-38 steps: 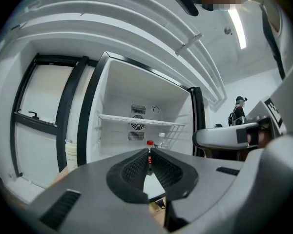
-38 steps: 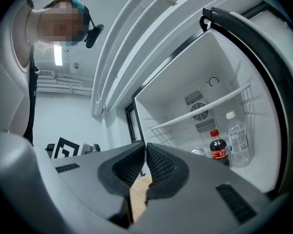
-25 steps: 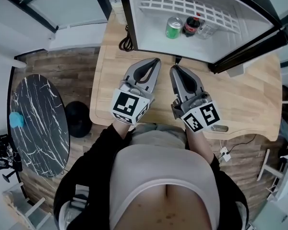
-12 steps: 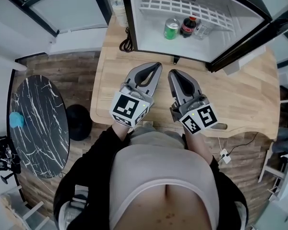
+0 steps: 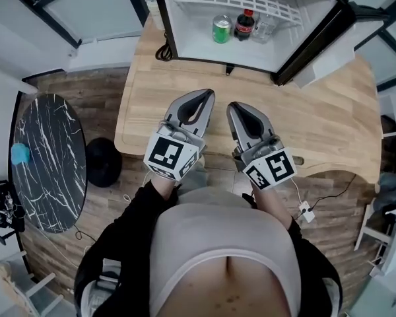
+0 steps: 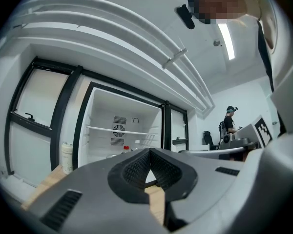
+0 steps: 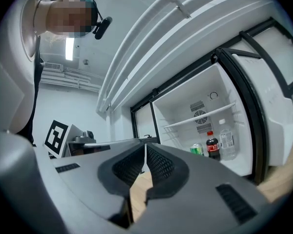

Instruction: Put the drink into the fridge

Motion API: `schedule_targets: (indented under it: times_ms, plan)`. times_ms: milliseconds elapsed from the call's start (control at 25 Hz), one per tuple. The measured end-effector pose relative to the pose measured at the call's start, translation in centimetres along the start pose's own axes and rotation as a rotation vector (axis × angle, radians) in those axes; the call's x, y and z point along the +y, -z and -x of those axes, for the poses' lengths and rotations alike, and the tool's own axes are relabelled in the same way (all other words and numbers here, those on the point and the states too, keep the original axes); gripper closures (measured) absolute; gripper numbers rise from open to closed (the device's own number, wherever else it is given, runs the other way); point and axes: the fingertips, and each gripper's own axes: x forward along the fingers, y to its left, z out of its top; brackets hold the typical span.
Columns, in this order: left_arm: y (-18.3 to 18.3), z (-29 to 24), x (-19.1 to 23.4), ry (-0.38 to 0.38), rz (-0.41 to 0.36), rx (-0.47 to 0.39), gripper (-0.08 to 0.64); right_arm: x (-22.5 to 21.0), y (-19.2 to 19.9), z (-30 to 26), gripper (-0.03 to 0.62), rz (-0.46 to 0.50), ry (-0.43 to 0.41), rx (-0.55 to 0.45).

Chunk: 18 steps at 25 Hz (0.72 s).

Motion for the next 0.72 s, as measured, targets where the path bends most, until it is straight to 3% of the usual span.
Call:
schedule_targets:
  times_ms: [720]
  plan:
    - [0.1,7.9,-12.8,-0.045,0.021,-0.023,0.554,6.0,-0.4,13.3,0.56,-0.01,-0.049,0.01]
